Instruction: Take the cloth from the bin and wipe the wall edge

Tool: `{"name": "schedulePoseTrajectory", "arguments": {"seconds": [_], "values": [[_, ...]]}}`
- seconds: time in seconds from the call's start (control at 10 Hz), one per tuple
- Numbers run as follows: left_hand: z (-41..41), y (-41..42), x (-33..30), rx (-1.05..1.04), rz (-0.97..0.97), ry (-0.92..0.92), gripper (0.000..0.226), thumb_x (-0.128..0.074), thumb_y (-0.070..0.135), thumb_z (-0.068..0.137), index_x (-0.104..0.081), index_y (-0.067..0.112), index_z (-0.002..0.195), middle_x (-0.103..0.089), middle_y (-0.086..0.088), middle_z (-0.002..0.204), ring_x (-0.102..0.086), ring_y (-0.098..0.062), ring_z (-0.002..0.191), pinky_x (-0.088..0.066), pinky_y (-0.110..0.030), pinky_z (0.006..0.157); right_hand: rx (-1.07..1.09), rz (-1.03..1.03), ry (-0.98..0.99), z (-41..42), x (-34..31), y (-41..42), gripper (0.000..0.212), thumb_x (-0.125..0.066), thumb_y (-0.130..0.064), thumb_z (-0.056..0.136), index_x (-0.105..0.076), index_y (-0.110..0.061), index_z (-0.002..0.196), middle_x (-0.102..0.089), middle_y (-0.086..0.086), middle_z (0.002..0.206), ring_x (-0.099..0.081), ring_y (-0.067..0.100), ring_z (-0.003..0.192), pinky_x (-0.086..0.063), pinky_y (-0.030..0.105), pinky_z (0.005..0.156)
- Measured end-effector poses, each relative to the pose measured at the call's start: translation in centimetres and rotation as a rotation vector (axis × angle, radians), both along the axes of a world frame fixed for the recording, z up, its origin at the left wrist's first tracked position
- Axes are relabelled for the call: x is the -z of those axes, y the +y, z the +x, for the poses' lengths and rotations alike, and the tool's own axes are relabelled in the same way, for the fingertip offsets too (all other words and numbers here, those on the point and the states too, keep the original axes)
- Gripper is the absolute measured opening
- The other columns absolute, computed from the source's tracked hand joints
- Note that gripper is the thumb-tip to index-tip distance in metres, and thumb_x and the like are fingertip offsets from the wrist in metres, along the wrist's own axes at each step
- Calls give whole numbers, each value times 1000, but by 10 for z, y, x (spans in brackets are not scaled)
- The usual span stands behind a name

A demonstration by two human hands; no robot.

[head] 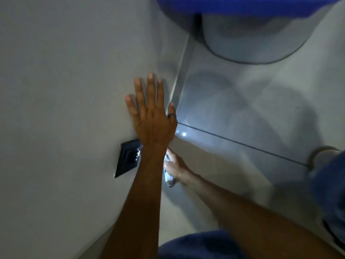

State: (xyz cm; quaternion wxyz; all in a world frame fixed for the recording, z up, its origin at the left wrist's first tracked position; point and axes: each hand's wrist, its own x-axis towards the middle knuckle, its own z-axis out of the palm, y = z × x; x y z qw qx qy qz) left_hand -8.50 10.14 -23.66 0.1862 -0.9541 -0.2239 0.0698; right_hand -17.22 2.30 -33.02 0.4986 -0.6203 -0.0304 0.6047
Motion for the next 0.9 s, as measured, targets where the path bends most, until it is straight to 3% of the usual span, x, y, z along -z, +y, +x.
{"name": "schedulePoseTrajectory", "arguments": {"seconds": [0.1, 0.2, 0.3, 0.4, 0.5, 0.6, 0.7, 0.8, 0.9], "values": [[-7, -19, -41, -62, -246, 75, 71, -38, 50, 114, -17, 21, 176, -2, -17, 181, 0, -40, 167, 7, -55, 135, -67, -100, -11, 66, -55, -56, 51, -55, -26, 77, -61, -16, 127, -71, 9, 106, -69, 13, 70, -58, 33, 64], [-17, -44, -99, -168, -398, 71, 71, -38, 52, 115, -18, 20, 175, 0, -19, 180, 5, -47, 165, -1, -60, 135, -85, -165, -153, 134, -133, -107, 46, -77, -19, 86, -62, -11, 129, -69, 10, 111, -69, 18, 88, -56, 35, 76], [-18, -65, -155, -209, -477, -30, 69, -46, 48, 115, -27, 17, 173, -9, -19, 180, -1, -49, 164, -11, -64, 133, -20, -65, -328, 204, -211, -139, 53, -83, -7, 82, -63, -12, 132, -74, 11, 120, -71, 28, 109, -57, 42, 96], [5, -87, -193, -249, -545, -123, 67, -44, 46, 113, -32, 16, 172, -13, -20, 179, -3, -49, 164, -17, -64, 132, 180, 55, -506, 278, -264, -153, 48, -80, -11, 77, -69, -16, 123, -73, 2, 107, -69, 13, 97, -55, 30, 90], [42, -106, -207, -283, -630, -155, 66, -48, 43, 115, -31, 17, 172, -8, -17, 181, 3, -43, 166, -15, -61, 134, 346, 65, -763, 350, -279, -145, 35, -72, -30, 81, -74, -22, 115, -77, 3, 100, -66, -9, 87, -49, 7, 81], [78, -119, -207, -330, -679, -147, 69, -44, 48, 114, -24, 19, 174, 0, -14, 181, 12, -38, 166, -7, -56, 136, 103, -96, -919, 415, -253, -127, 36, -66, -32, 90, -71, -16, 122, -76, 12, 116, -69, 13, 103, -53, 23, 89], [104, -135, -208, -297, -688, -125, 72, -41, 53, 114, -21, 20, 175, 3, -13, 182, 14, -37, 166, -3, -53, 137, -507, -333, -793, 449, -220, -118, 49, -65, -25, 97, -55, -12, 143, -59, 17, 144, -57, 34, 131, -47, 37, 100], [115, -143, -229, -289, -701, -122, 73, -41, 55, 114, -20, 21, 175, 3, -12, 182, 13, -36, 166, 0, -50, 136, -585, -444, -818, 452, -221, -119, 58, -62, -27, 99, -43, -10, 151, -49, 19, 154, -48, 41, 141, -44, 46, 115], [95, -154, -289, -314, -654, -189, 73, -42, 56, 113, -22, 20, 174, 1, -13, 181, 10, -36, 167, 0, -51, 137, -513, -378, -997, 418, -271, -130, 61, -57, -25, 101, -35, -12, 157, -42, 20, 160, -39, 42, 148, -38, 52, 120]]}}
